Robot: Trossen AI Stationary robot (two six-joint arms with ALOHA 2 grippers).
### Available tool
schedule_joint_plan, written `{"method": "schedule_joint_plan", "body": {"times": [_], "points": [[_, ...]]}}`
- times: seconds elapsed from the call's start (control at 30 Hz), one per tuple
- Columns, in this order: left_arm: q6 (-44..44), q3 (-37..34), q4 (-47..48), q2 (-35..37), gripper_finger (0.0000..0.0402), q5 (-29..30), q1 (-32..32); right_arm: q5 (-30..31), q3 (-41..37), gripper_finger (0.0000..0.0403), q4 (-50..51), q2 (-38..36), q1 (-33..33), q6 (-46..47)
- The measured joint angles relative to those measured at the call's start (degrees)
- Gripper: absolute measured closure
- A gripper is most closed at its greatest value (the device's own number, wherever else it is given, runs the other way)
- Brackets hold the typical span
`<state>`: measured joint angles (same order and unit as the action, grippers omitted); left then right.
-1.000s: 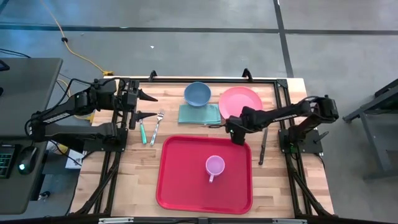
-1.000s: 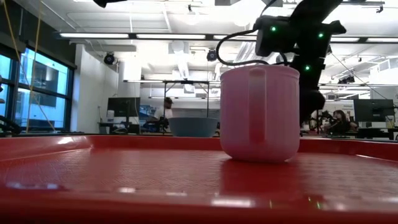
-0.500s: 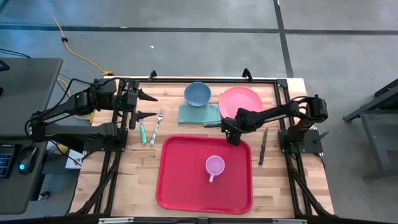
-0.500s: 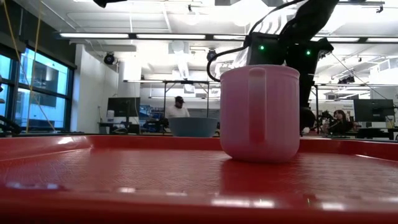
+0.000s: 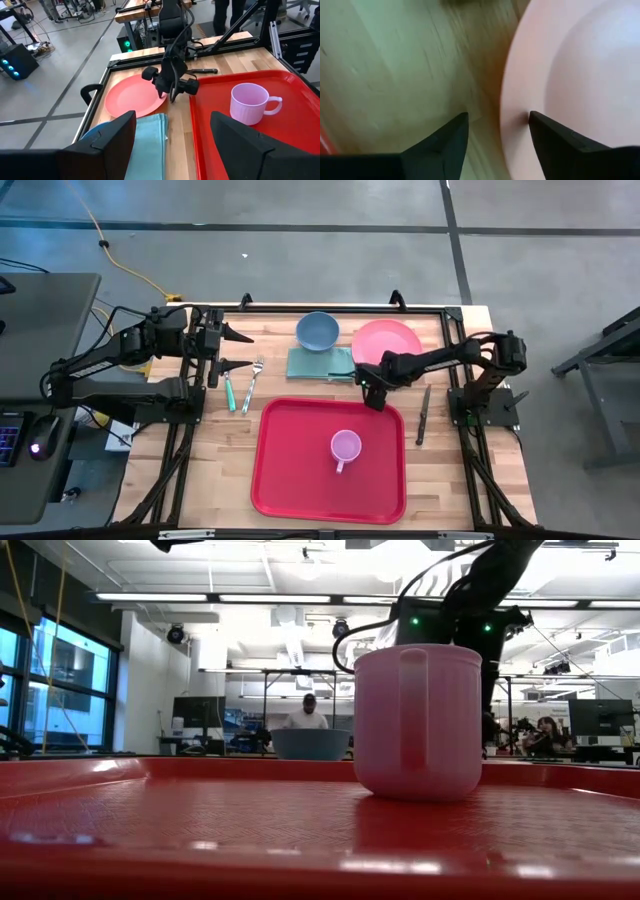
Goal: Set up tray
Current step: Put the pink plate on the tray to the left of the purple mug
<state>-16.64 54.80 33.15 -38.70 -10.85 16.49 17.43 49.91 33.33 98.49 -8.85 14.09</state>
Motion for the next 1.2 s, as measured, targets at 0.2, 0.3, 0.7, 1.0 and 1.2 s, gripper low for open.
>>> {"method": "schedule_joint_plan", "body": {"times": [0.2,0.3,0.7,1.0,1.2], "points": [[0.0,0.0,0.0,0.0,0.0115,0.0,0.0,-0.9,-0.1,0.0288,-0.6,0.1,-0.2,0.0],[0.0,0.0,0.0,0.0,0.0115,0.0,0.0,-0.8,-0.1,0.0342,-0.5,0.1,-0.1,0.2],[0.0,0.0,0.0,0.0,0.0115,-0.1,0.0,1.0,-0.4,0.0400,1.3,-4.7,-0.2,2.1],[0.0,0.0,0.0,0.0,0.0115,0.4,0.0,4.1,0.6,0.0402,6.2,-15.4,-0.1,6.3],[0.0,0.0,0.0,0.0,0.0115,0.6,0.0,4.8,6.3,0.0401,8.1,-21.2,-0.1,6.6]]}}
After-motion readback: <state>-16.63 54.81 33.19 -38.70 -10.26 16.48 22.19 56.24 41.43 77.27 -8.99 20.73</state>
